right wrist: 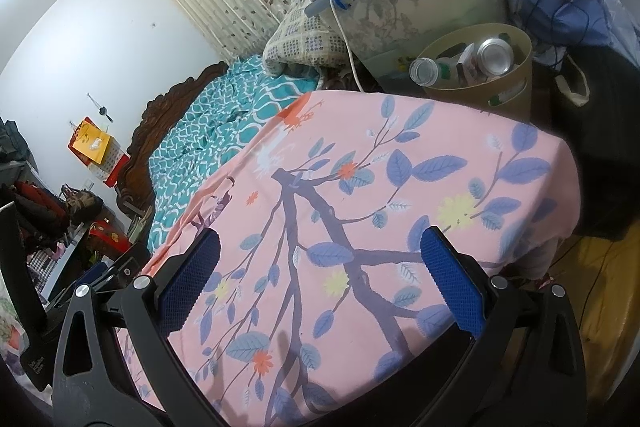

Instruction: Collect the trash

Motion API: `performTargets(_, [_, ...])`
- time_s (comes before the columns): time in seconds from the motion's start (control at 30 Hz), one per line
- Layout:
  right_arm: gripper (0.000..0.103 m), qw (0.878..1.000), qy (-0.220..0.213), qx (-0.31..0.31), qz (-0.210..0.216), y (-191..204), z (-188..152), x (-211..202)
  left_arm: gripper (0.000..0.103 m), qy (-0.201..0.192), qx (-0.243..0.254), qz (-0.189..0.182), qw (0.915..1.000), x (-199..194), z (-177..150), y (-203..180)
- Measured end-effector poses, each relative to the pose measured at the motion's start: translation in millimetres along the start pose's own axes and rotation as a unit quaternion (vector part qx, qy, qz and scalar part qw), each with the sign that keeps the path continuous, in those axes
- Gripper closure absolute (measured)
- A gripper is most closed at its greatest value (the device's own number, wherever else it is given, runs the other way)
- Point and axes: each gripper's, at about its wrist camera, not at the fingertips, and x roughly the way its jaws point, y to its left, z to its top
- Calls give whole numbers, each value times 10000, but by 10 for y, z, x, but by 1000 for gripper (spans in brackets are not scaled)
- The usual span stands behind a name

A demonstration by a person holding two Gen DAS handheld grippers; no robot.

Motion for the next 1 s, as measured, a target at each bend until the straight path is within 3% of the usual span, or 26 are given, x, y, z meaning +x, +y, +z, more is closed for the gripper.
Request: performTargets(1.0, [4,10000,35,39,-32,-23,-38,27,9,18,84,-170,9998,25,-45,-17])
